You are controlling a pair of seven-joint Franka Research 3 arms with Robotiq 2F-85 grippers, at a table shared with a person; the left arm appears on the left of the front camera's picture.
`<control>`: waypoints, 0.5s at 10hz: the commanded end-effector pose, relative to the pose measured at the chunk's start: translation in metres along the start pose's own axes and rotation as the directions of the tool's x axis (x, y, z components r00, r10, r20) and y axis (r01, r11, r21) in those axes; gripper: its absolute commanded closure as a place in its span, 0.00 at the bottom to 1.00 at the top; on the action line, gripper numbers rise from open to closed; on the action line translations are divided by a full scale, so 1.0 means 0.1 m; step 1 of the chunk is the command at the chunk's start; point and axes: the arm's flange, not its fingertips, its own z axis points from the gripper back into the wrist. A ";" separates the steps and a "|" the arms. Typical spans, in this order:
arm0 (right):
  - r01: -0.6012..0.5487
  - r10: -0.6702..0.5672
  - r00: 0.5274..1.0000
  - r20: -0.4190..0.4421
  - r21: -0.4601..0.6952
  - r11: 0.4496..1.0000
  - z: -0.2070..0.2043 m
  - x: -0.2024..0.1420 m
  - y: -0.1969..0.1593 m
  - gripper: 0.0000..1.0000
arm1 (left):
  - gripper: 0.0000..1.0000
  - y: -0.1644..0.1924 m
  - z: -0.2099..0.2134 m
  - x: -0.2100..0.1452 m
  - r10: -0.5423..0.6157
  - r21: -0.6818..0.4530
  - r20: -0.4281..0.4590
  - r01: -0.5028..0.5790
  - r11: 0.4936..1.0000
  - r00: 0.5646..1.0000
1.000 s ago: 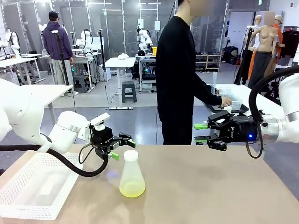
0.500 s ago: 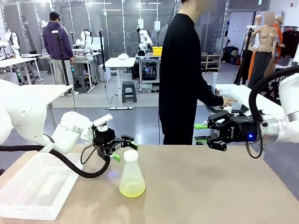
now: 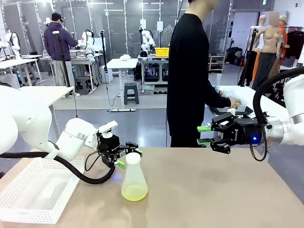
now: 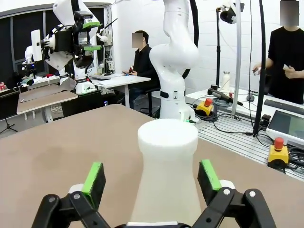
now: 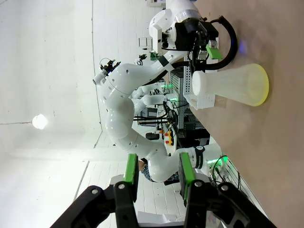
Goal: Prepare the solutions needed for the experiment.
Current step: When the human places the Big flask in the center of the table, pick up the Big flask and place it in the left Organizing basket.
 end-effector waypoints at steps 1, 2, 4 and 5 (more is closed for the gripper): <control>-0.002 0.002 1.000 -0.004 -0.001 1.000 0.00 -0.02 0.01 0.55 | 0.00 0.11 -0.03 -0.01 0.015 -0.013 -0.005 -0.015 1.000 1.000; -0.002 0.002 1.000 -0.004 -0.001 1.000 0.00 -0.02 0.01 0.55 | 0.00 0.10 -0.10 -0.02 0.016 -0.021 0.005 -0.015 1.000 1.000; -0.002 0.002 1.000 -0.004 -0.001 1.000 0.00 -0.02 0.01 0.55 | 0.00 0.09 -0.20 -0.06 0.031 -0.034 0.027 -0.030 0.999 0.999; -0.002 0.002 1.000 -0.004 -0.001 1.000 0.00 -0.02 0.01 0.55 | 0.00 0.07 -0.25 -0.06 0.032 -0.043 0.032 -0.030 0.999 0.999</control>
